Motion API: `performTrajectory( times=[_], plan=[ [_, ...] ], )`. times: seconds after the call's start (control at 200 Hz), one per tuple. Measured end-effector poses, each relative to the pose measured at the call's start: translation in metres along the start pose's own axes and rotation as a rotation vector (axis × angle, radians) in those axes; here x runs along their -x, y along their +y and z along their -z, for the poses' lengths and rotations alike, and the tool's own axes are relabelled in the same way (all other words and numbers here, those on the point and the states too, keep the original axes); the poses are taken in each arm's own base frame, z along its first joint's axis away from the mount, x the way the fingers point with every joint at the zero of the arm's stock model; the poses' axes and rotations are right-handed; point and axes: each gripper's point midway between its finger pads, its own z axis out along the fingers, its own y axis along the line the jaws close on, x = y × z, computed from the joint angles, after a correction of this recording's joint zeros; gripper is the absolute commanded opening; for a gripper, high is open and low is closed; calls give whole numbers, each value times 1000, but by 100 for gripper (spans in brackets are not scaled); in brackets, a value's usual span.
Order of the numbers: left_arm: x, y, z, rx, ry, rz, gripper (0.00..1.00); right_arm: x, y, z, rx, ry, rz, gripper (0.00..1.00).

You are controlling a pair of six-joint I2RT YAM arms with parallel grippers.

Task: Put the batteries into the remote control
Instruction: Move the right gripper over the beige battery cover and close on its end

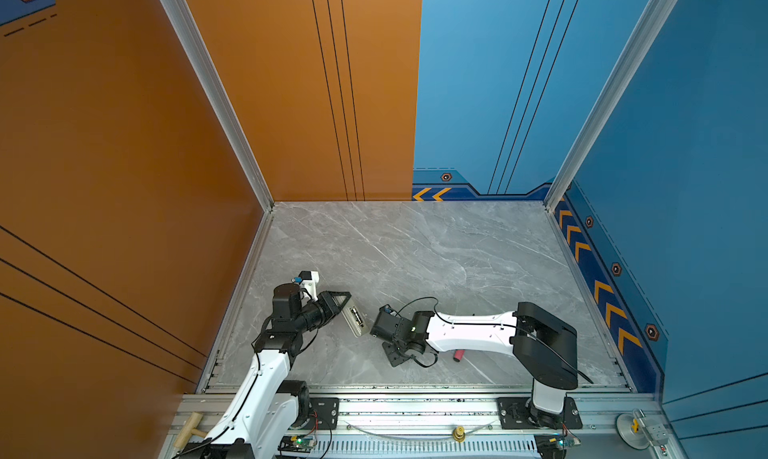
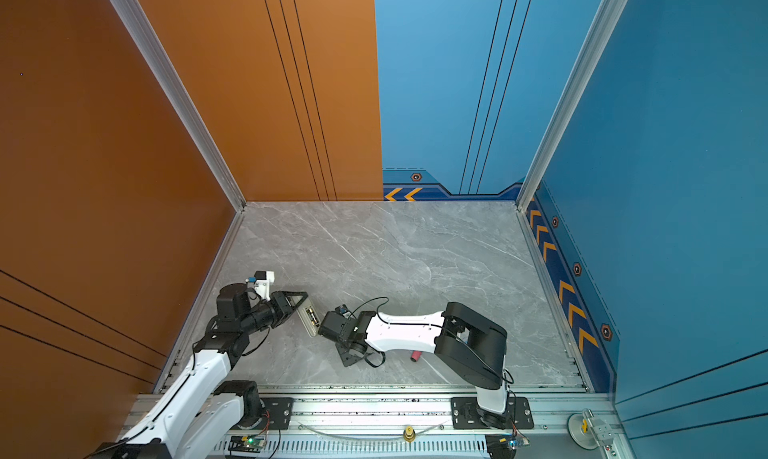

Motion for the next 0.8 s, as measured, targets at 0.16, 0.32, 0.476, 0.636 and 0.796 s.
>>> performTrajectory(
  times=[0.16, 0.32, 0.476, 0.636, 0.796],
  plan=[
    [-5, 0, -3, 2, 20, -10, 0, -3, -2, -3, -4, 5, -2, 26],
    [-8, -1, -5, 2, 33, -19, 0, -3, -2, -3, -4, 4, -3, 21],
    [-10, 0, -6, 6, 38, -27, 0, -3, -2, -2, -3, 3, -3, 17],
    [-14, 2, -9, 16, 52, -31, 0, -2, -1, -2, 1, -2, -3, 19],
    [-17, 3, -12, 25, 61, -35, 0, -2, -1, -3, 1, -2, -3, 21]
  ],
)
